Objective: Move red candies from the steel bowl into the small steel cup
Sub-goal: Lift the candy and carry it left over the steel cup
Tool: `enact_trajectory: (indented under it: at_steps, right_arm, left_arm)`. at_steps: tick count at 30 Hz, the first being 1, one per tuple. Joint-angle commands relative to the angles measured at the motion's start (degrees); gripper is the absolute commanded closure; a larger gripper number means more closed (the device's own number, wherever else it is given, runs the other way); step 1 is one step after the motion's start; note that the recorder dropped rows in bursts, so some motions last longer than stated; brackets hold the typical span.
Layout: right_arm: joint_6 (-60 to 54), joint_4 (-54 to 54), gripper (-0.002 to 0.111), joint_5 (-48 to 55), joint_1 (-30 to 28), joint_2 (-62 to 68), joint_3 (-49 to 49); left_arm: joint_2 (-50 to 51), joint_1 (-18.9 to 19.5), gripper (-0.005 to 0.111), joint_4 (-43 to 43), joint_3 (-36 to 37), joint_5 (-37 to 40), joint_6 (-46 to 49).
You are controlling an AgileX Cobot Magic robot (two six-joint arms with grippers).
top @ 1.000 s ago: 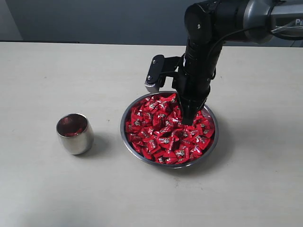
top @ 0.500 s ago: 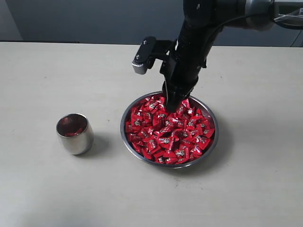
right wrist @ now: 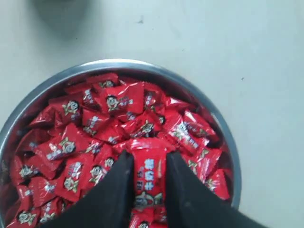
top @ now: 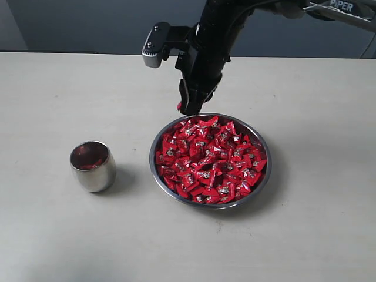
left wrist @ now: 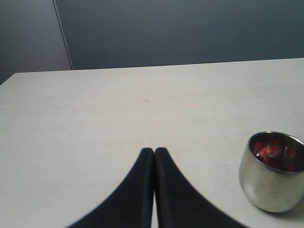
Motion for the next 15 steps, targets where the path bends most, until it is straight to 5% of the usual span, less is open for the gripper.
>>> enact_trajectory:
  at_steps: [1, 15]
  right_arm:
    - [-1.64, 1.61, 0.109, 0.62, 1.88, 1.81, -5.96]
    - [-1.40, 11.23, 0.109, -2.50, 8.31, 10.95, -16.23]
  left_arm:
    - [-0.26, 0.03, 0.106, -0.16, 0.22, -0.11, -0.11]
    - [-0.26, 0.03, 0.106, -0.16, 0.22, -0.11, -0.11]
